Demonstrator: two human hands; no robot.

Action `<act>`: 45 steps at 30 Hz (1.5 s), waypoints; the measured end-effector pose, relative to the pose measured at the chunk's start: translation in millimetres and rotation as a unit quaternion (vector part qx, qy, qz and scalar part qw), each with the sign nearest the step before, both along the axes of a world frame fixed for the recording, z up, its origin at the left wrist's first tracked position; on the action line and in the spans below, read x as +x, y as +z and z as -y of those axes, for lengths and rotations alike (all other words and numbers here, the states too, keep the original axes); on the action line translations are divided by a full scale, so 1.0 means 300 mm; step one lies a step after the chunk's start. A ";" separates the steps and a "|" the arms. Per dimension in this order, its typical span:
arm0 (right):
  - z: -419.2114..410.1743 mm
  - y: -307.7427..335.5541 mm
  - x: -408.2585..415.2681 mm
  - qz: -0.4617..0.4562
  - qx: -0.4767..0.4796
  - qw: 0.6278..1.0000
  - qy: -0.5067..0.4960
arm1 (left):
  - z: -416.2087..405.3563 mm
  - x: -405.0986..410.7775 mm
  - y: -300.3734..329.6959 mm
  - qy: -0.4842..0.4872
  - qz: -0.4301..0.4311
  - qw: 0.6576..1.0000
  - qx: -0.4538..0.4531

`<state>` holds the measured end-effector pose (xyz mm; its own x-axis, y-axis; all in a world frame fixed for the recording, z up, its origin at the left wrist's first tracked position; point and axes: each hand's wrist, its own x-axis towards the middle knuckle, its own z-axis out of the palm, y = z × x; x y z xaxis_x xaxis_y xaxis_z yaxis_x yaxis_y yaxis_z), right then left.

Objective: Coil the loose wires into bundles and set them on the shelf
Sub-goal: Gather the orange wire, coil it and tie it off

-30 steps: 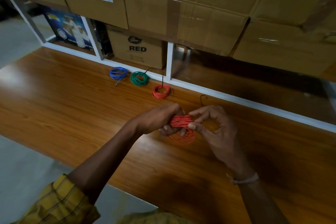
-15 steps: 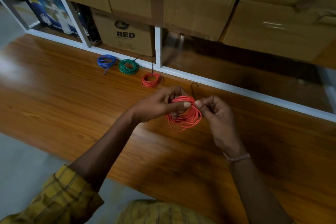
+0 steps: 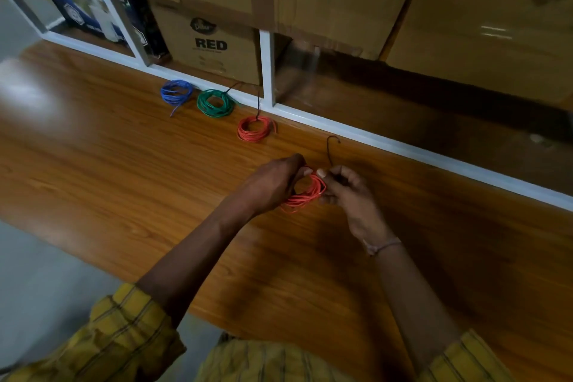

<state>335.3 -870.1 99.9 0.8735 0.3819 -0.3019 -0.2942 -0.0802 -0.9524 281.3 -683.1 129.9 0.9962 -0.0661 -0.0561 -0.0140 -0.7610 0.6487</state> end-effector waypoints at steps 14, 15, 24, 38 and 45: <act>-0.119 -0.337 0.375 0.218 -0.422 0.879 -0.038 | -0.080 0.077 -0.049 0.075 -0.050 0.995 -0.042; -0.128 -0.363 0.385 0.232 -0.448 0.863 -0.037 | -0.082 0.077 -0.051 0.078 -0.049 0.995 -0.047; -0.041 -0.124 0.278 0.098 -0.140 0.985 0.028 | -0.094 0.067 -0.056 0.103 -0.058 0.991 -0.065; 0.125 0.405 0.039 0.259 -0.198 0.888 0.324 | -0.076 -0.026 0.028 0.006 -0.026 0.999 -0.044; 0.074 0.354 -0.001 0.316 -0.325 0.859 0.238 | -0.050 -0.060 0.067 -0.042 -0.012 0.999 0.017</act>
<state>335.0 -892.4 206.1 0.7335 0.6709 -0.1089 0.4787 -0.6237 -0.6179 263.3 -668.1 150.0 0.9856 -0.1465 -0.0840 -0.0628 -0.7797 0.6230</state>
